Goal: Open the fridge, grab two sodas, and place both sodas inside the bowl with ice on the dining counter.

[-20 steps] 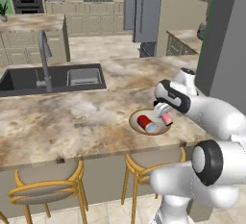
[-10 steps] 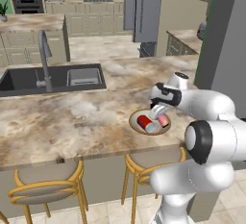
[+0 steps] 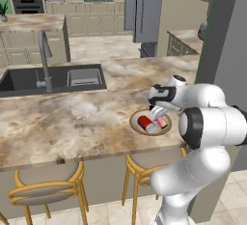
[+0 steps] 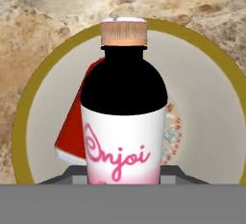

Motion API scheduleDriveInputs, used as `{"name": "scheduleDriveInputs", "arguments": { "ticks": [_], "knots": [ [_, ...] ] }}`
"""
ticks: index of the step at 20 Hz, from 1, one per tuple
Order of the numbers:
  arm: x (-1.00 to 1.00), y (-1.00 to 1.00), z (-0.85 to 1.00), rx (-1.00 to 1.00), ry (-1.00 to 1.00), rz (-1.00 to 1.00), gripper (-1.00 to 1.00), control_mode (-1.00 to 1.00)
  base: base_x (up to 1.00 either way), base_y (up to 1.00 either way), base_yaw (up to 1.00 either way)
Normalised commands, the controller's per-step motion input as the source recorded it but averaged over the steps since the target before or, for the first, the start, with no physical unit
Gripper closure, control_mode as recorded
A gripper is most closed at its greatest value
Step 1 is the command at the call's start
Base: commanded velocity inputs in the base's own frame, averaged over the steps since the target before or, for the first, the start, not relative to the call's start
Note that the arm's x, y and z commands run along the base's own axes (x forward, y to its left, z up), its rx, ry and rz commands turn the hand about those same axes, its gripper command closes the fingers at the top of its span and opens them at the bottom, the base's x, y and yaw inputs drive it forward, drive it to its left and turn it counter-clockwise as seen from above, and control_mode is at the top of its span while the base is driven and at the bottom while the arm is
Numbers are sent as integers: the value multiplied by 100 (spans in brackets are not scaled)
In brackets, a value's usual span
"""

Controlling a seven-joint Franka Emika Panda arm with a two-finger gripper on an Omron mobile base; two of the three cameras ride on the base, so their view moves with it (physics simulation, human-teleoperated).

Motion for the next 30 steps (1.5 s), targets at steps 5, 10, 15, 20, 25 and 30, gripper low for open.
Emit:
{"name": "scheduleDriveInputs", "arguments": {
  "ticks": [5,10,15,20,25,30],
  "knots": [
    [3,0,-21,0,0,0,100,-100,0,0,0],
    [8,0,-16,0,0,0,100,-100,0,0,0],
    [1,0,-14,0,0,0,-100,-100,0,0,0],
    [0,2,-7,0,0,0,-100,-100,0,0,0],
    [-5,0,0,0,0,0,-100,-100,0,0,0],
    [-27,0,10,0,0,-1,-100,-100,0,0,0]
  ]
}}
